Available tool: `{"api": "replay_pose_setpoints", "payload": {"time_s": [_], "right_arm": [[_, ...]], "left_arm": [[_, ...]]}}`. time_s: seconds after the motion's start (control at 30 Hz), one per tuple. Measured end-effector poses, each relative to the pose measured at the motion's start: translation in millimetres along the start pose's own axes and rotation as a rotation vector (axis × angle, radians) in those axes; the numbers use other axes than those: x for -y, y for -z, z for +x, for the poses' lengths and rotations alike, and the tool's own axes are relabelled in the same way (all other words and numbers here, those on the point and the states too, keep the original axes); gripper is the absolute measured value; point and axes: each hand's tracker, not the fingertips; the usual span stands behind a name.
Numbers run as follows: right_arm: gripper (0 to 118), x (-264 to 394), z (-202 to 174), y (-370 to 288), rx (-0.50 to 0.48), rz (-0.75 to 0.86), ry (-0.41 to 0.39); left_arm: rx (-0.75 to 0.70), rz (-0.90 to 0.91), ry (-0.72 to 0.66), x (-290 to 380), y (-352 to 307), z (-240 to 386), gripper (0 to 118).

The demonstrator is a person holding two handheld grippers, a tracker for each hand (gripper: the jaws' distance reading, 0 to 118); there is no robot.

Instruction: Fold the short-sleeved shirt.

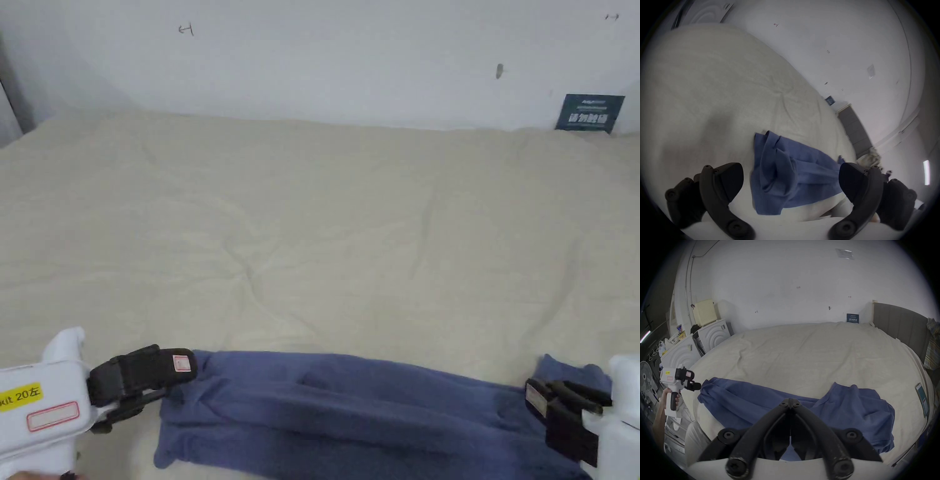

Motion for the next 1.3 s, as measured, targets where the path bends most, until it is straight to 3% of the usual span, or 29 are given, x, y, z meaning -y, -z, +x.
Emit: {"api": "replay_pose_setpoints", "payload": {"time_s": [0.17, 0.3, 0.33, 0.43, 0.47, 0.57, 0.63, 0.73, 1.0, 1.3], "right_arm": [[0, -3.0, -23.9, 10.0, -0.038, -0.03, -0.031], [0, -5.5, -37.7, 17.3, -0.055, -0.046, -0.064], [0, -6.4, -39.5, 18.5, -0.063, -0.049, -0.064], [0, -8.9, -42.1, 20.6, -0.076, -0.046, -0.066], [0, -9.0, -42.2, 20.4, -0.079, -0.044, -0.067], [0, -10.0, -39.5, 19.9, -0.089, -0.043, -0.055], [0, -9.6, -35.3, 18.6, -0.08, -0.043, -0.052], [0, -7.8, -25.2, 15.7, -0.071, -0.045, -0.034], [0, -2.6, -0.9, 6.8, -0.051, -0.046, 0.017], [0, 3.7, 26.3, -10.2, -0.025, -0.027, 0.054]], "left_arm": [[0.069, -0.102, -0.173, -7.9, 28.7, -34.7, 117], [0.22, -0.123, -0.174, -6.6, 41.9, -36.8, 117], [0.219, -0.159, -0.224, -4.5, 46.3, -37.4, 117], [0.242, -0.176, -0.207, -3.2, 62.0, -32.5, 114], [0.22, -0.199, -0.186, -1.6, 65.5, -29.2, 106], [0.006, -0.283, -0.12, 3.9, 84.0, -26.2, 11], [0.115, -0.243, -0.174, 3.8, 77.6, -28.8, 11], [0.028, -0.222, -0.108, -2.5, 60.8, -23.0, 11], [-0.042, -0.201, -0.023, -4.1, 37.9, -2.0, 9], [-0.178, -0.14, -0.003, -18.2, -0.9, 11.6, 9]]}}
